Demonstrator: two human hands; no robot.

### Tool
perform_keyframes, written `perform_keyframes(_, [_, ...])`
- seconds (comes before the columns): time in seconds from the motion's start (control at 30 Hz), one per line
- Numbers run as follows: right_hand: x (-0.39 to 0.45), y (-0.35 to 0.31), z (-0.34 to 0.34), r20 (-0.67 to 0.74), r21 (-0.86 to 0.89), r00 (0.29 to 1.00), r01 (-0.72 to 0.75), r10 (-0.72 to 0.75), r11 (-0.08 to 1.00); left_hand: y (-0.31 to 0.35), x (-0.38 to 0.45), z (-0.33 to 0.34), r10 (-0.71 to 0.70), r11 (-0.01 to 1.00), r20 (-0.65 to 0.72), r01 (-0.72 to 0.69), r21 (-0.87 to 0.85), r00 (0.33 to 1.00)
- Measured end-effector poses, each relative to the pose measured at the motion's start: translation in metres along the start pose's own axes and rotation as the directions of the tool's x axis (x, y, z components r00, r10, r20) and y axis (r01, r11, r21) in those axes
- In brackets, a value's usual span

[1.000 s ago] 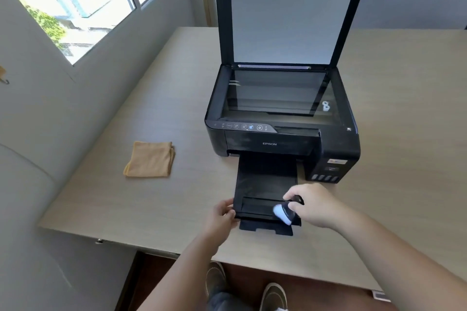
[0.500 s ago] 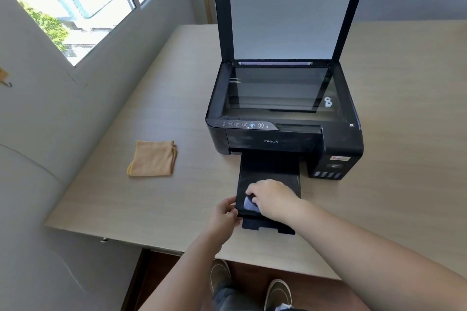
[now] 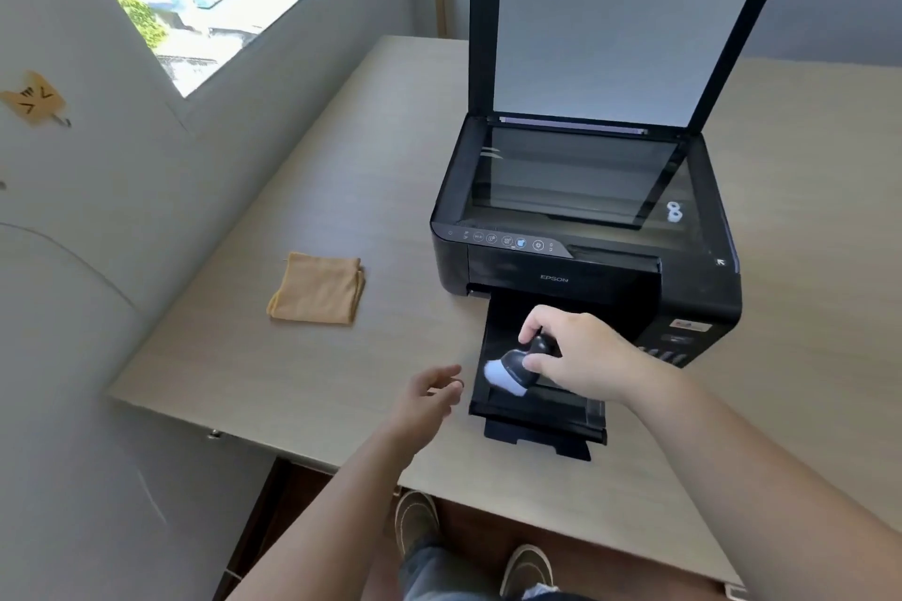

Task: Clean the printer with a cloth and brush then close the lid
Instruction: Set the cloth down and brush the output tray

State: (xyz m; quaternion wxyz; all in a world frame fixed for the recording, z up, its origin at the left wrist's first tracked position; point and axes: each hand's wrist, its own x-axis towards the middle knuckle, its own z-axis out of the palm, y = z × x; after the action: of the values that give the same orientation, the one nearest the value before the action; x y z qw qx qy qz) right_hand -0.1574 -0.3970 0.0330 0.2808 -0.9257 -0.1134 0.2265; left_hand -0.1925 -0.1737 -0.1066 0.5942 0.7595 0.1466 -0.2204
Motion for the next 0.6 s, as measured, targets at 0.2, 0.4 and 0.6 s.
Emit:
perform_keyframes(0.2, [0.039,-0.029,0.035,-0.07,0.397,0.997,-0.001,0.031,0.918,0.013,0.013,-0.051,0.063,0.997,-0.201,-0.053,0.052,0.978])
perform_keyframes(0.4, [0.117,-0.069,0.069,0.042,0.537,0.998,-0.068,0.053,0.841,0.014,0.038,-0.128,0.096,0.971,-0.357,-0.009,0.238,0.929])
perform_keyframes(0.6, [0.191,-0.092,0.088,0.14,0.48,0.973,-0.23,0.185,0.847,0.022,0.069,-0.182,0.231,0.774,-0.277,-0.004,0.634,0.933])
